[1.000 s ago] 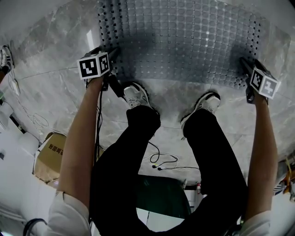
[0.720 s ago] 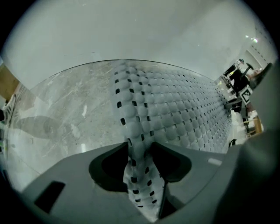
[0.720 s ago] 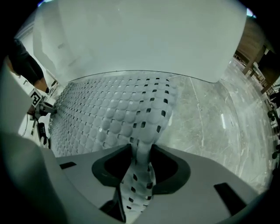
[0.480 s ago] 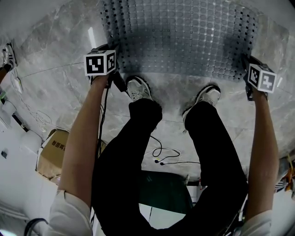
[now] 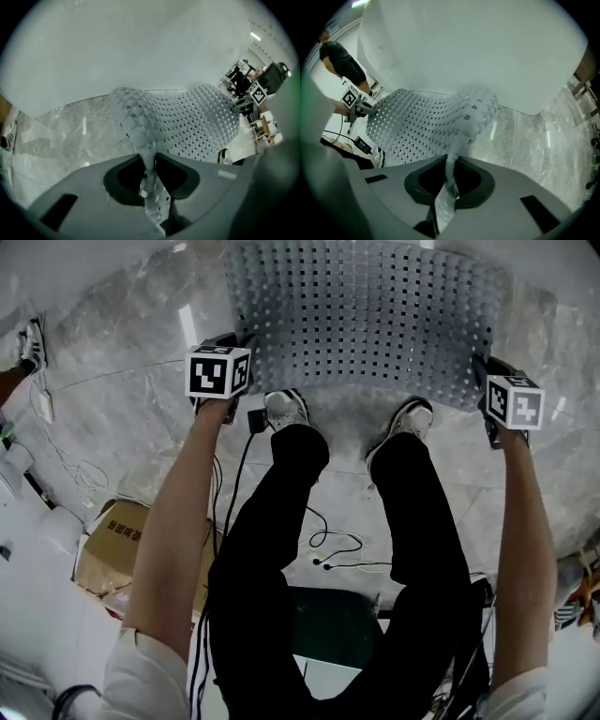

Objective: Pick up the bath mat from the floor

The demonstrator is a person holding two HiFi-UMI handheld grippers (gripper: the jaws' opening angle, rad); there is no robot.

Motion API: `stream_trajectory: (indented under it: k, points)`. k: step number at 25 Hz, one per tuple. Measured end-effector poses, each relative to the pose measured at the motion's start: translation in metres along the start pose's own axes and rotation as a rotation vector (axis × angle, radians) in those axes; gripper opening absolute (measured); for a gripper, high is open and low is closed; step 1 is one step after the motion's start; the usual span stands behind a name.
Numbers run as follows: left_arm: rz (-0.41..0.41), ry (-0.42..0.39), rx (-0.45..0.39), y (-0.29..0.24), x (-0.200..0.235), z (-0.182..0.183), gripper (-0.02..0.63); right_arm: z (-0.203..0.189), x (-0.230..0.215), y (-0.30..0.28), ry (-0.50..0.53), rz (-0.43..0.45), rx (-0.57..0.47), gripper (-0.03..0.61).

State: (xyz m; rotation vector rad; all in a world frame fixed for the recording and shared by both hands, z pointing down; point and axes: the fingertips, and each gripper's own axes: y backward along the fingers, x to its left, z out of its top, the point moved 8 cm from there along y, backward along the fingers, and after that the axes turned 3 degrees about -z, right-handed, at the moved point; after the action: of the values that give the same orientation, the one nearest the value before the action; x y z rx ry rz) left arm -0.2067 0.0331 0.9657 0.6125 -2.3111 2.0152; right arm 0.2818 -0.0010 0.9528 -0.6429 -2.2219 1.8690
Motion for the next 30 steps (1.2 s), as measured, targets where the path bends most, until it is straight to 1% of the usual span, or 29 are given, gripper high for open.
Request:
stream_trajectory:
  k: [3, 7, 12, 16, 19, 22, 27, 30]
  points:
    - [-0.014, -0.013, -0.017, 0.026, -0.011, 0.007, 0.086, 0.01, 0.016, 0.026, 0.032, -0.003, -0.001, 0.035]
    - [-0.029, -0.007, -0.036, 0.07, -0.022, 0.01, 0.078, 0.018, 0.037, 0.071, 0.049, -0.002, -0.006, 0.034]
    - [-0.04, 0.026, -0.052, 0.132, -0.039, 0.005, 0.071, 0.021, 0.056, 0.134, 0.06, 0.009, -0.022, 0.034]
    - [-0.053, 0.045, -0.044, 0.18, -0.055, -0.001, 0.068, 0.024, 0.072, 0.179, 0.063, 0.02, -0.023, 0.034]
    - [-0.053, 0.067, -0.063, 0.213, -0.064, -0.001, 0.066, 0.029, 0.084, 0.213, 0.064, 0.019, -0.041, 0.034]
    - [-0.051, 0.085, -0.091, 0.25, -0.074, 0.002, 0.064, 0.036, 0.094, 0.253, 0.062, 0.012, -0.068, 0.034]
    - [-0.065, 0.091, -0.105, 0.32, -0.101, 0.008, 0.064, 0.042, 0.107, 0.328, 0.051, 0.006, -0.099, 0.032]
    - [-0.069, 0.094, -0.131, 0.366, -0.118, 0.013, 0.064, 0.045, 0.114, 0.376, 0.061, 0.0, -0.123, 0.032]
